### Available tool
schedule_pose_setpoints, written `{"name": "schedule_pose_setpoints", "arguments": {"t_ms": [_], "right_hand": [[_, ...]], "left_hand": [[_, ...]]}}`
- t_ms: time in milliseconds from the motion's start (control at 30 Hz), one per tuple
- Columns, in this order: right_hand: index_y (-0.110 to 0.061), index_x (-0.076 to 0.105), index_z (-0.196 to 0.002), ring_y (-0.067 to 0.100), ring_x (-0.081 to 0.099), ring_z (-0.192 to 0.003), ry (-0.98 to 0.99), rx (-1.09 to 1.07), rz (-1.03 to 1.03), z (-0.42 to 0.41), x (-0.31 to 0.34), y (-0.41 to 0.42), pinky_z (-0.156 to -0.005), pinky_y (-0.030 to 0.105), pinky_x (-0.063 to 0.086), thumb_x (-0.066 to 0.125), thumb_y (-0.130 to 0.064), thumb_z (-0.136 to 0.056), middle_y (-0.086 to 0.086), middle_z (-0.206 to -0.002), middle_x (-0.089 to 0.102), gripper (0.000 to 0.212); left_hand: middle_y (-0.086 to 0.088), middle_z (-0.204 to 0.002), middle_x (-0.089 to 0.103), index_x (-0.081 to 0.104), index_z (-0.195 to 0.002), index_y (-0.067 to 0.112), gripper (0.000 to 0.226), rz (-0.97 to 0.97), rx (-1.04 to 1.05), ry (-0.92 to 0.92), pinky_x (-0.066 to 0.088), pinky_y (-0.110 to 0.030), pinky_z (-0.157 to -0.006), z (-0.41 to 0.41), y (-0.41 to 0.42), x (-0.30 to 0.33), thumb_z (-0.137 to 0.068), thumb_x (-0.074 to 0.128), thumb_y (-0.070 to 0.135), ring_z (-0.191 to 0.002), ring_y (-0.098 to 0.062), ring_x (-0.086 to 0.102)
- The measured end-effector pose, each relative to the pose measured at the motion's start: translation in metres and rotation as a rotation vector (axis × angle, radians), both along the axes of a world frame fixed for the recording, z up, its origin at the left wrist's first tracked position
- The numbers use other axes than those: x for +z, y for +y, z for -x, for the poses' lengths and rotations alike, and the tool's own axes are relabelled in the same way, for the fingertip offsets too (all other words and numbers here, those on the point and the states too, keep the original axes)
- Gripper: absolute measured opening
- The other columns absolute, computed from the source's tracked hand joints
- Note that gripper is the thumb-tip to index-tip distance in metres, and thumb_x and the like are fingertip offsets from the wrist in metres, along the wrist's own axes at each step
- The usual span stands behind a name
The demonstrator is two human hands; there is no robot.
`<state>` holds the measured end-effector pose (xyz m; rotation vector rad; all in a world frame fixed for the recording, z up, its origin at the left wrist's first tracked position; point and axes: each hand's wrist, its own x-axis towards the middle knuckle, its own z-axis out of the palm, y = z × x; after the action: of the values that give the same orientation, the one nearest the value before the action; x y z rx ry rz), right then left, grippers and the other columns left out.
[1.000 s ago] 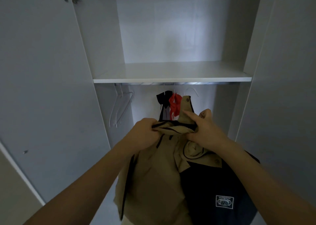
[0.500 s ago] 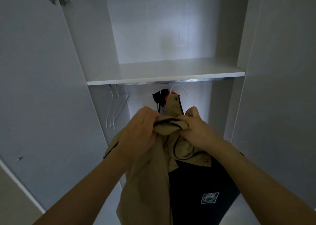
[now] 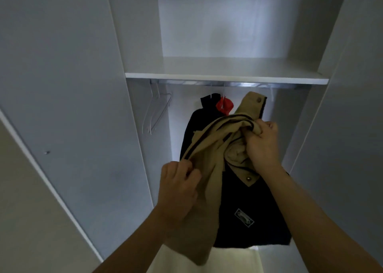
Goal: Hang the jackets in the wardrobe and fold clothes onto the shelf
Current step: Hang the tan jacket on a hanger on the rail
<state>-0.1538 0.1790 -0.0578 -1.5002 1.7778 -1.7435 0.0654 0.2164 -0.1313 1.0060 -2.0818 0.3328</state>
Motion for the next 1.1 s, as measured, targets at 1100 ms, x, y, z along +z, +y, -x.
{"name": "schedule_pose_setpoints", "arguments": {"t_ms": [1100], "right_hand": [[-0.021,0.06,-0.088,-0.003,0.05,-0.083,-0.514,-0.008,0.15,-0.029,-0.071,0.046,-0.087,0.022,0.045,0.049,0.006,-0.092,-0.013,-0.097,0.042,0.03]], "left_hand": [[-0.004,-0.156,0.017,0.042,-0.146,0.013,0.081,-1.057,-0.29,0.093,0.017,-0.033,-0.118,0.022,-0.064,0.006,-0.072,0.059,0.039,-0.144,-0.023,0.017]]}}
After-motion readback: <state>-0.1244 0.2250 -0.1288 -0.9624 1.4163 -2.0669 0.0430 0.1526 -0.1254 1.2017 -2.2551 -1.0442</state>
